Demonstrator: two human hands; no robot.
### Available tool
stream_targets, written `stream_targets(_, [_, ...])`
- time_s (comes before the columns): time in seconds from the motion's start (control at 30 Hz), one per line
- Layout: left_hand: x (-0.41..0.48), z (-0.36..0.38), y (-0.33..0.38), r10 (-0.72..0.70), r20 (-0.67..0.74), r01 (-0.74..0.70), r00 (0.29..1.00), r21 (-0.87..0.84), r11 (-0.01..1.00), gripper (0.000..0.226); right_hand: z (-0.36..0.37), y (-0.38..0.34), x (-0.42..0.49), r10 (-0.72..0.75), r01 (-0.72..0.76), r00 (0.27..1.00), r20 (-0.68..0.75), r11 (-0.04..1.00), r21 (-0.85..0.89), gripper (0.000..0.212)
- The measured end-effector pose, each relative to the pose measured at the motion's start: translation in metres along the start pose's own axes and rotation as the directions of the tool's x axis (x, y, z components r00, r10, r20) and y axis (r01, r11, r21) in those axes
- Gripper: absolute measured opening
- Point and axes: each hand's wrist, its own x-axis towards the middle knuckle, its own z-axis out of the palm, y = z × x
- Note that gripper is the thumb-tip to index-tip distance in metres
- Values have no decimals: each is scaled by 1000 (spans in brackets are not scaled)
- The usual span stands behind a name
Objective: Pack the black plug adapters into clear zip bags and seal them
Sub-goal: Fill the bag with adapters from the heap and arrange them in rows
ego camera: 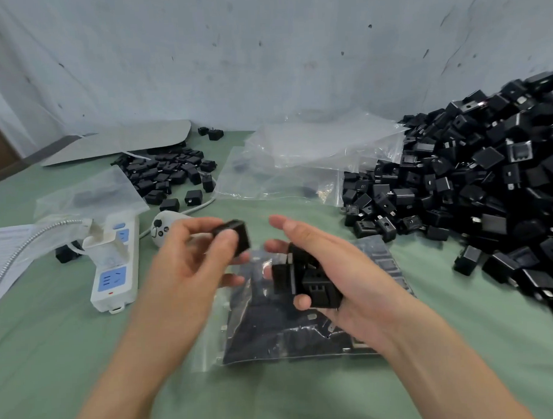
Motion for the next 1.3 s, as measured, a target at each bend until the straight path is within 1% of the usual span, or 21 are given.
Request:
stream_targets(0.03, [1,-11,-2,-24,-51,23,998,-32,999,38,-5,-3,0,5,-4,999,-41,1000,20,25])
stream_targets(0.07, [1,-23,-6,-49,-108,47,993,-26,999,39,-11,-6,-1,9,-5,996,-85,999,49,23])
stream_targets(0.13, [0,-41,-18,-113,-208,136,972,103,985,35,-24,-14,-2,13,7,985,-173,994,112,22])
stream_targets(0.2, [-1,-50,-35,-172,-235,231,957,256,939,26,-35,-21,-4,6,36,968,-251,986,164,21])
stream_targets(0.27, [-4,-50,-50,-215,-204,274,955,328,904,22,-43,-26,-5,-3,69,952,-305,976,204,20])
stream_targets(0.3, [-6,-49,-55,-224,-165,269,960,341,901,21,-46,-28,-5,-6,81,946,-324,973,218,21])
stream_targets(0.4, [-7,-43,-60,-234,-45,236,971,325,916,20,-51,-31,-6,-9,109,935,-355,959,261,26])
stream_targets(0.47, [-5,-37,-60,-225,-25,223,974,280,934,16,-52,-30,-5,-9,115,935,-354,953,279,29])
stream_targets(0.57, [-3,-26,-61,-209,-36,212,977,227,951,14,-53,-28,-4,-13,120,940,-341,948,295,25])
stream_targets(0.63, [-3,-17,-61,-204,-10,200,979,240,950,18,-52,-28,-2,-11,118,940,-341,948,295,22])
stream_targets(0.73, [-1,-10,-64,-211,37,191,977,296,936,32,-51,-26,0,-3,115,939,-343,945,305,22])
stream_targets(0.8, [0,-16,-66,-231,3,224,973,229,947,40,-52,-25,1,3,111,940,-342,943,315,23])
stream_targets(0.87, [1,-25,-66,-302,-85,303,950,7,953,38,-53,-25,1,7,112,939,-344,939,325,23])
stream_targets(0.9, [2,-26,-66,-337,-96,327,936,-107,939,33,-53,-26,1,6,115,938,-346,937,329,22])
stream_targets(0.93, [3,-25,-65,-355,-83,338,931,-174,925,30,-53,-26,1,6,117,938,-347,936,332,22])
stream_targets(1.0, [4,-16,-64,-352,-7,345,936,-188,920,35,-51,-25,2,8,117,938,-346,933,340,22])
stream_targets(1.07, [5,-4,-63,-327,97,338,940,-149,929,43,-50,-24,2,13,115,939,-345,931,347,23])
stream_targets(1.1, [5,-1,-63,-318,125,333,940,-134,933,46,-49,-24,2,14,114,939,-344,930,349,24])
stream_targets(1.17, [8,-3,-63,-314,118,328,942,-127,936,49,-47,-23,1,17,112,940,-341,928,355,24])
stream_targets(1.23, [11,-8,-63,-334,96,346,938,-161,924,50,-45,-22,1,20,111,941,-336,923,368,24])
stream_targets(1.3, [12,-6,-63,-354,111,368,929,-162,916,51,-44,-22,1,32,104,945,-326,915,390,23])
